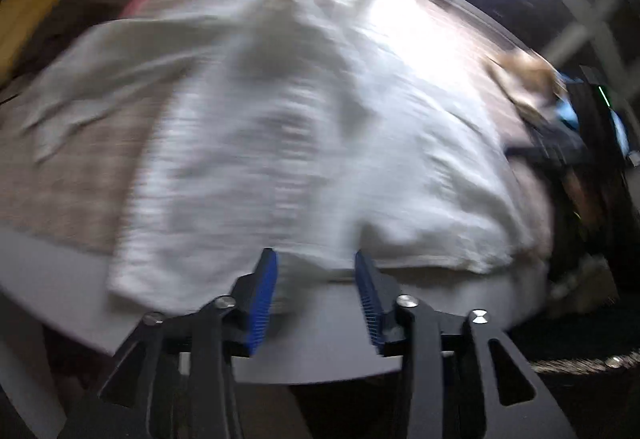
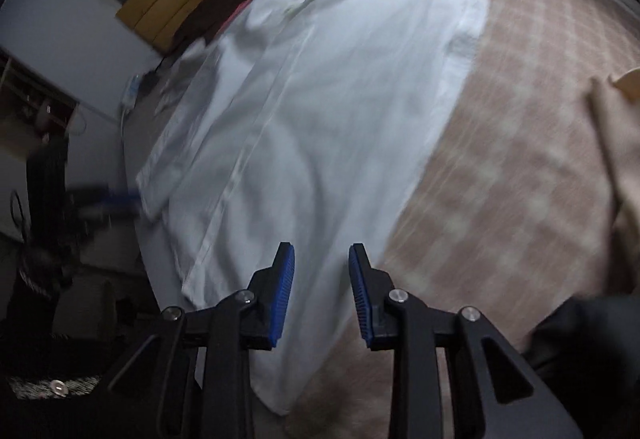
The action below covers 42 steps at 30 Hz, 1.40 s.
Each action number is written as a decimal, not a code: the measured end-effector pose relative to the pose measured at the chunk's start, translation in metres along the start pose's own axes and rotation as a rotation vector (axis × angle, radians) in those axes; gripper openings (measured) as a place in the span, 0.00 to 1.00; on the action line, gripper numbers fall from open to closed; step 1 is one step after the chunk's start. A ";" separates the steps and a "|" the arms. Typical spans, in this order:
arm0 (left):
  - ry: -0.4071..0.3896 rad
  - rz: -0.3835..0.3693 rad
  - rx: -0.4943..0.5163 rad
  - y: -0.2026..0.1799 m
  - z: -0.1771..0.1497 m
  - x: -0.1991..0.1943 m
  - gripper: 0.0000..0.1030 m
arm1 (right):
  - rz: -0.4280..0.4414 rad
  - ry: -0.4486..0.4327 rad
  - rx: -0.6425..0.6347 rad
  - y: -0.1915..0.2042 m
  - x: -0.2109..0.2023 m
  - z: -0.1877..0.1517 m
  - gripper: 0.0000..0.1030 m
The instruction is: Fold clothes
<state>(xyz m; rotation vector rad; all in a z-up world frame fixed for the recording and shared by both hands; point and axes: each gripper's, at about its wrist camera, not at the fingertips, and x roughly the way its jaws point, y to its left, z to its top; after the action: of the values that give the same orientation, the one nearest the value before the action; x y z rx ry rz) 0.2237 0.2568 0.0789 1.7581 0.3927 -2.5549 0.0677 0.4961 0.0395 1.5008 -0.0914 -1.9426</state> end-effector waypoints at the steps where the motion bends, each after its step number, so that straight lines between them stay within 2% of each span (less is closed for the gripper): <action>1: -0.009 0.021 -0.021 0.011 -0.001 -0.002 0.40 | -0.012 0.023 -0.018 0.008 0.007 -0.006 0.27; 3: -0.020 0.087 -0.039 0.029 -0.004 -0.003 0.40 | -0.034 0.041 -0.050 0.020 0.012 -0.006 0.27; 6: -0.022 0.151 -0.062 0.055 -0.006 -0.003 0.41 | -0.020 -0.029 -0.067 0.033 -0.004 0.015 0.27; 7: -0.024 0.154 -0.070 0.061 -0.006 0.000 0.42 | -0.028 -0.062 -0.066 0.037 -0.011 0.028 0.28; 9: -0.030 0.159 -0.088 0.073 -0.004 0.006 0.43 | -0.053 -0.104 -0.076 0.044 -0.017 0.052 0.37; 12: -0.038 0.166 -0.114 0.090 -0.002 0.016 0.43 | -0.076 -0.139 -0.105 0.057 -0.018 0.088 0.40; 17: -0.084 0.114 -0.062 0.085 0.003 0.022 0.44 | -0.100 -0.166 -0.120 0.068 -0.008 0.152 0.42; 20: -0.081 0.086 -0.026 0.081 0.004 0.025 0.36 | -0.141 -0.174 -0.093 0.065 0.004 0.203 0.44; 22: -0.079 0.068 -0.002 0.078 0.005 0.027 0.03 | -0.158 -0.154 -0.051 0.055 0.019 0.242 0.44; 25: -0.076 0.045 0.004 0.076 0.007 0.025 0.03 | -0.231 -0.114 0.056 0.028 0.048 0.289 0.44; 28: -0.105 0.015 0.012 0.072 0.008 0.011 0.03 | -0.236 -0.090 0.200 -0.009 0.068 0.322 0.44; 31: -0.143 -0.013 -0.010 0.075 0.009 -0.008 0.03 | -0.177 -0.102 0.327 -0.039 0.076 0.341 0.44; 33: -0.165 -0.027 -0.025 0.077 0.011 -0.019 0.03 | -0.117 -0.132 0.361 -0.047 0.072 0.349 0.44; 37: -0.186 -0.068 -0.024 0.080 0.017 -0.035 0.03 | -0.007 -0.140 0.349 -0.045 0.067 0.361 0.39; 39: -0.190 -0.071 -0.011 0.076 0.022 -0.036 0.03 | -0.052 -0.156 0.302 -0.039 0.064 0.364 0.27; 40: -0.190 -0.084 -0.003 0.074 0.025 -0.037 0.03 | -0.074 -0.162 0.279 -0.036 0.063 0.365 0.26; 42: -0.189 -0.109 0.014 0.071 0.031 -0.037 0.03 | -0.124 -0.113 0.256 -0.034 0.070 0.367 0.24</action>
<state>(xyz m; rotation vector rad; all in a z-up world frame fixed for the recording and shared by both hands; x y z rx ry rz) 0.2201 0.1765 0.1090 1.5202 0.4766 -2.7742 -0.2789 0.3620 0.0885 1.5895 -0.3140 -2.1819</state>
